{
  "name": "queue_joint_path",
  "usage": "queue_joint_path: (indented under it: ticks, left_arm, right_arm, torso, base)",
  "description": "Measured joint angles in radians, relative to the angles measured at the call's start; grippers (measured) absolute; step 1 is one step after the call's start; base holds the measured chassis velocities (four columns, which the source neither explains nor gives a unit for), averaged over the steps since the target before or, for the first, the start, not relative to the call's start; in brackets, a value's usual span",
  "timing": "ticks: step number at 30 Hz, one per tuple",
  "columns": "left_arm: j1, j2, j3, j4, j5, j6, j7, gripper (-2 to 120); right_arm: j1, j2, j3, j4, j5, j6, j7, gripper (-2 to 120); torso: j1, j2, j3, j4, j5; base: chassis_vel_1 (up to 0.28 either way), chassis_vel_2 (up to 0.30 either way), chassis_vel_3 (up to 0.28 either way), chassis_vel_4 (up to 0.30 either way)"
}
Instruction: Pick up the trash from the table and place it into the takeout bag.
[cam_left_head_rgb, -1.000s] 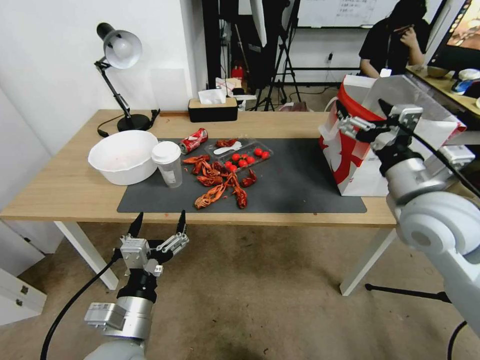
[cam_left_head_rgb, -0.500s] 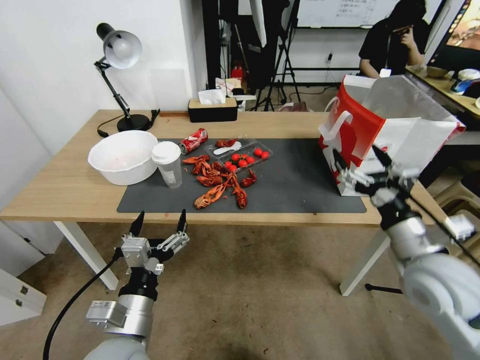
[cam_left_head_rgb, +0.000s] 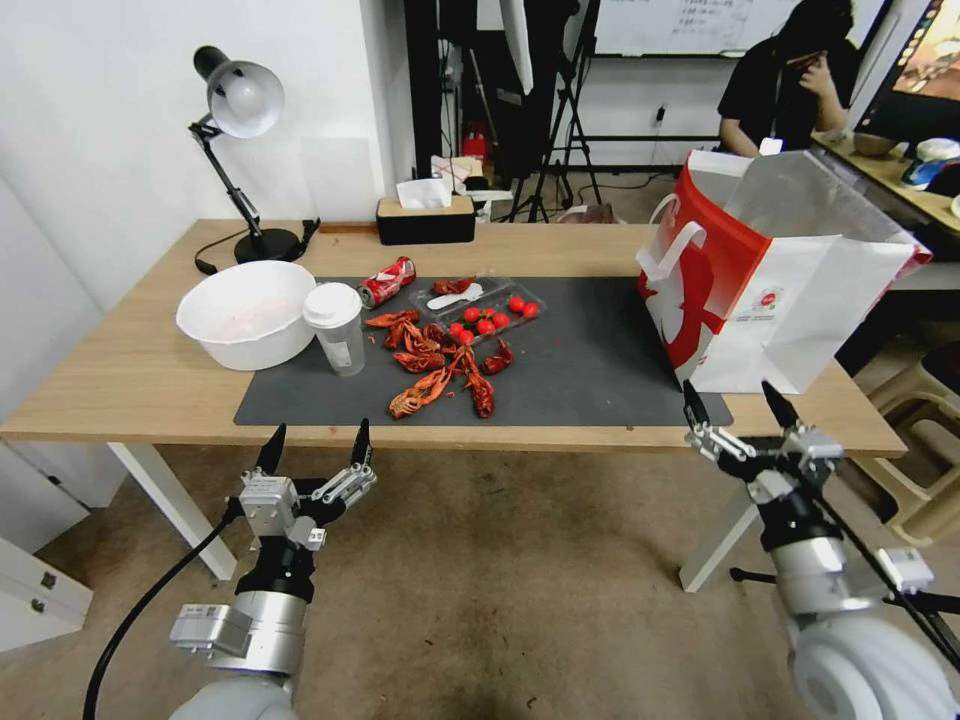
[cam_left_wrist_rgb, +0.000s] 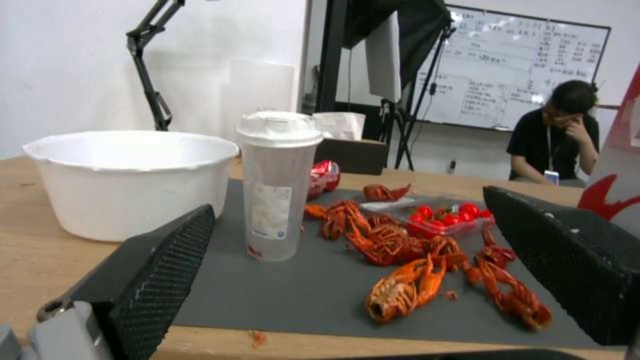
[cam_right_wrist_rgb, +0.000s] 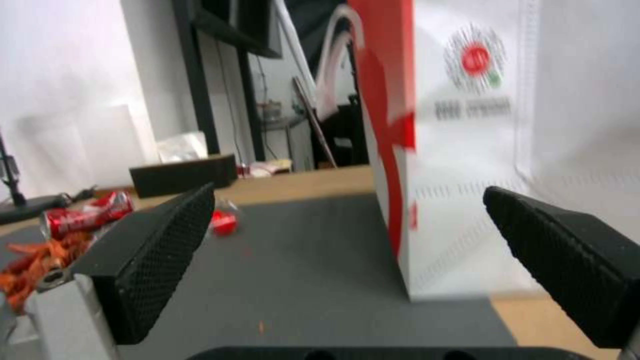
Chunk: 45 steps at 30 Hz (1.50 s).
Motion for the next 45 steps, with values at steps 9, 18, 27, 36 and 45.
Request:
queue_joint_path:
  ticks: [9,18,27,36,45]
  left_arm:
    - [-0.014,-0.007,-0.005,0.0,-0.008,0.004,-0.001,100]
    - [-0.081,0.035,-0.013,0.036,-0.087,0.017,-0.004,100]
    - [-0.208,0.114,-0.005,0.115,-0.134,0.036,-0.043,100]
    - [-0.327,0.184,0.027,0.22,-0.169,0.04,-0.055,100]
    - [-0.521,0.299,0.078,0.391,-0.237,0.076,-0.074,100]
  right_arm:
    - [-0.049,0.035,-0.013,-0.052,-0.008,0.045,-0.033,100]
    - [-0.048,0.028,-0.019,-0.081,-0.008,0.058,-0.056,100]
    - [-0.052,0.02,-0.023,-0.06,-0.025,0.053,-0.055,100]
    - [-0.067,0.027,-0.014,-0.05,-0.034,0.052,-0.054,100]
    - [-0.067,0.034,-0.012,-0.05,-0.054,0.041,-0.041,100]
  torso:
    - [0.0,0.0,0.0,0.0,0.0]
    - [0.0,0.0,0.0,0.0,0.0]
    - [0.0,0.0,0.0,-0.0001,-0.0003]
    - [0.0,0.0,0.0,0.0,-0.0002]
    - [0.0,0.0,0.0,-0.0002,-0.0001]
  base:
    - [0.0,0.0,0.0,0.0]
    - [0.0,0.0,0.0,0.0]
    - [0.0,0.0,0.0,0.0]
    - [0.0,0.0,0.0,0.0]
    - [0.0,0.0,0.0,0.0]
